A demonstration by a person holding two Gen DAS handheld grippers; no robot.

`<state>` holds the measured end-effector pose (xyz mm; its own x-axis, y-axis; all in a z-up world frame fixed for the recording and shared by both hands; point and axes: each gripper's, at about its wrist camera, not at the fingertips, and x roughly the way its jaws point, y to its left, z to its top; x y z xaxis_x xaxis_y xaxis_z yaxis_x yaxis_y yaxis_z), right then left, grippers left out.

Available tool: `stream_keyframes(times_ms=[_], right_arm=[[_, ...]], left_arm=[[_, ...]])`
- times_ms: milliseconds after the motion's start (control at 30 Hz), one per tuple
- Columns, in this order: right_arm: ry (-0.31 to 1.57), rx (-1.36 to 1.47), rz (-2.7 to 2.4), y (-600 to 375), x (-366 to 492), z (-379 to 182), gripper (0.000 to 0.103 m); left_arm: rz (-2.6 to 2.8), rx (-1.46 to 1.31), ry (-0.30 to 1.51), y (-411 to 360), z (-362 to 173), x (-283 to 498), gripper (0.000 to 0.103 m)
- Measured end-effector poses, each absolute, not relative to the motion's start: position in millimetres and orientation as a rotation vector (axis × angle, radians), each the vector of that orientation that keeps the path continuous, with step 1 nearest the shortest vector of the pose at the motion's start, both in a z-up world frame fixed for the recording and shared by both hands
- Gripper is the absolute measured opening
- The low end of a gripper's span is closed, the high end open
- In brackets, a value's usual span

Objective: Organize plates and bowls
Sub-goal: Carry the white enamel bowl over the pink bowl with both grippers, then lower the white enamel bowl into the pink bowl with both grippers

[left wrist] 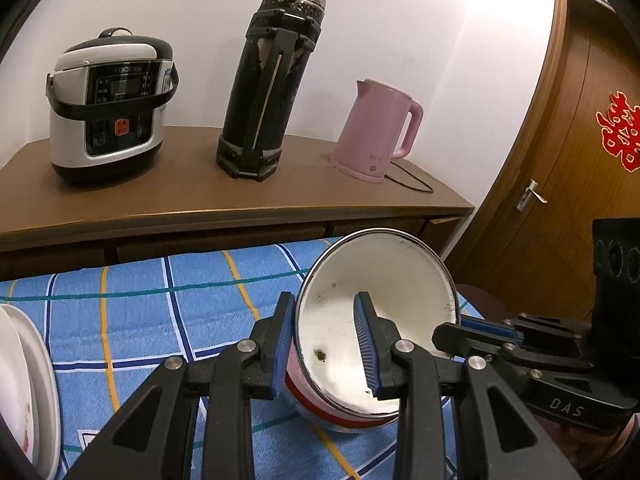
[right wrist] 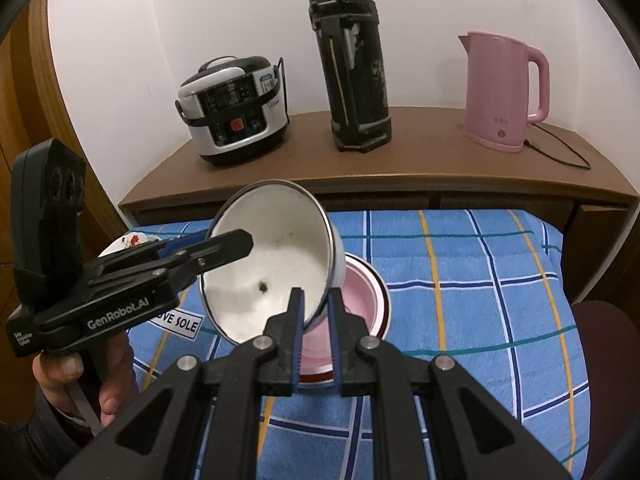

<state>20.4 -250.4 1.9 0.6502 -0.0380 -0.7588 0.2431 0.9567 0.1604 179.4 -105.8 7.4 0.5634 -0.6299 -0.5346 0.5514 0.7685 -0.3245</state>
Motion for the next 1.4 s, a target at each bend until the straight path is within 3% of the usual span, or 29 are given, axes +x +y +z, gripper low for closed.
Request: stream_keyframes(times_ms=[933, 1400], right_arm=[[0.898, 0.292, -0.16, -254, 22, -11, 0.012], [0.975, 0.405, -0.153, -283, 31, -22, 0.012]], left_arm=[[-0.705, -0.086, 0.743, -113, -2, 185, 0.033], [-0.772, -0.163, 0.87, -113, -16, 194, 0.033]])
